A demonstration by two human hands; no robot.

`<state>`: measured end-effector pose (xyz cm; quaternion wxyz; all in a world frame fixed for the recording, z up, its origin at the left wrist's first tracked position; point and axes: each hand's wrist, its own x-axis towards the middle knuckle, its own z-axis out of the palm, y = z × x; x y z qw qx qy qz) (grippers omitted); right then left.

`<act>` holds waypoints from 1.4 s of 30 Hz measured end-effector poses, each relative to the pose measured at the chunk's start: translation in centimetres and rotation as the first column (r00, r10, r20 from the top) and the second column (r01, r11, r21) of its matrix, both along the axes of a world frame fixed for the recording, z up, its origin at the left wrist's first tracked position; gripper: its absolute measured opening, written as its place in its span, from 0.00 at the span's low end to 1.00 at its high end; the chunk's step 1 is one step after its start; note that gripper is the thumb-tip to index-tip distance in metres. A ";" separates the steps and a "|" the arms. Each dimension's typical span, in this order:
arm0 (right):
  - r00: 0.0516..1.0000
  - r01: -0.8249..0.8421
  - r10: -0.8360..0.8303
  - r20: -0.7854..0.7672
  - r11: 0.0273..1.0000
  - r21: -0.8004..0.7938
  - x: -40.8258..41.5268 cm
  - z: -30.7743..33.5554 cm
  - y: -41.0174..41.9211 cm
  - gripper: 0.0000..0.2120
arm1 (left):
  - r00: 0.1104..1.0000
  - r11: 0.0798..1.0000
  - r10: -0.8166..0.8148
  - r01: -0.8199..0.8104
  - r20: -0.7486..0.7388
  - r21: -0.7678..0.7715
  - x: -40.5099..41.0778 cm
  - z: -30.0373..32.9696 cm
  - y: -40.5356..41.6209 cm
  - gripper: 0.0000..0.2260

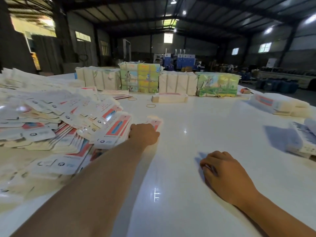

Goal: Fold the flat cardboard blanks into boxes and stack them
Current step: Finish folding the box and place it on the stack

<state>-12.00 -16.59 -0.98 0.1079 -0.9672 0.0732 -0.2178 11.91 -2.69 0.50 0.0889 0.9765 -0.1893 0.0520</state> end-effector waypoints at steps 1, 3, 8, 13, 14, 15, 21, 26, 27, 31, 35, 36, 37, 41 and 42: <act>1.000 -0.001 0.001 -0.003 1.000 0.003 0.0 0.0 0.0 0.09 | 1.000 1.000 -0.017 0.016 -0.023 -0.024 0.1 0.3 0.1 0.21; 1.000 0.005 -0.005 -0.014 1.000 0.003 0.0 -0.1 -0.1 0.07 | 0.992 0.994 -0.027 0.014 -0.120 -0.109 0.5 1.2 0.4 0.17; 0.999 0.016 -0.015 -0.031 1.000 0.019 -0.1 -0.1 0.0 0.09 | 0.972 0.929 0.062 -0.139 -0.225 -0.342 -0.2 3.1 0.8 0.19; 0.999 0.023 -0.022 -0.034 1.000 0.018 -0.1 -0.1 -0.1 0.09 | 0.982 0.902 -0.168 0.118 -0.086 -0.416 -4.8 7.1 0.1 0.26; 0.999 0.024 -0.024 -0.025 1.000 0.019 -0.1 -0.2 0.0 0.10 | 0.962 0.878 -0.262 0.205 -0.076 -0.432 -6.5 7.5 0.1 0.28; 0.999 0.030 -0.029 -0.021 0.999 0.020 -0.1 -0.2 0.0 0.11 | 0.934 0.852 -0.351 0.287 -0.071 -0.438 -8.3 7.7 0.3 0.28; 0.993 0.095 -0.116 0.019 0.885 0.455 0.2 0.3 -1.3 0.07 | 0.817 0.824 -0.544 0.476 -0.191 -0.307 -15.4 4.6 4.2 0.33; 0.953 -0.125 -0.246 0.177 0.212 0.969 -0.4 1.6 -1.5 0.14 | 0.833 0.828 -0.517 0.430 -0.196 -0.360 -16.0 1.2 6.0 0.31; 0.955 -0.149 -0.241 0.172 0.109 0.983 -0.5 1.9 -1.5 0.11 | 0.841 0.834 -0.513 0.442 -0.171 -0.330 -15.8 1.1 6.1 0.31; 0.983 -0.093 -0.138 0.124 0.209 0.974 -0.7 2.1 -1.5 0.05 | 0.837 0.812 -0.544 0.509 -0.055 -0.287 -15.8 1.2 5.9 0.31; 0.996 -0.060 -0.044 0.075 0.276 0.959 -0.9 2.0 -1.2 0.05 | 0.858 0.841 -0.512 0.509 0.033 -0.180 -16.5 0.8 5.4 0.33; 0.995 -0.073 -0.039 0.087 0.267 0.961 -0.9 2.0 -1.3 0.06 | 0.871 0.869 -0.484 0.490 0.083 -0.075 -16.5 0.6 5.3 0.36; 0.994 -0.089 -0.040 0.103 0.263 0.961 -0.9 2.0 -1.4 0.06 | 0.879 0.888 -0.458 0.459 0.135 0.025 -16.5 0.4 5.1 0.38; 0.983 -0.125 -0.085 0.161 0.326 0.937 -0.9 1.9 -1.6 0.10 | 0.868 0.896 -0.439 0.442 0.232 0.039 -16.5 0.1 4.5 0.37; 0.980 -0.134 -0.094 0.174 0.335 0.933 -0.9 1.9 -1.6 0.11 | 0.870 0.892 -0.439 0.452 0.224 -0.003 -16.6 0.2 4.4 0.37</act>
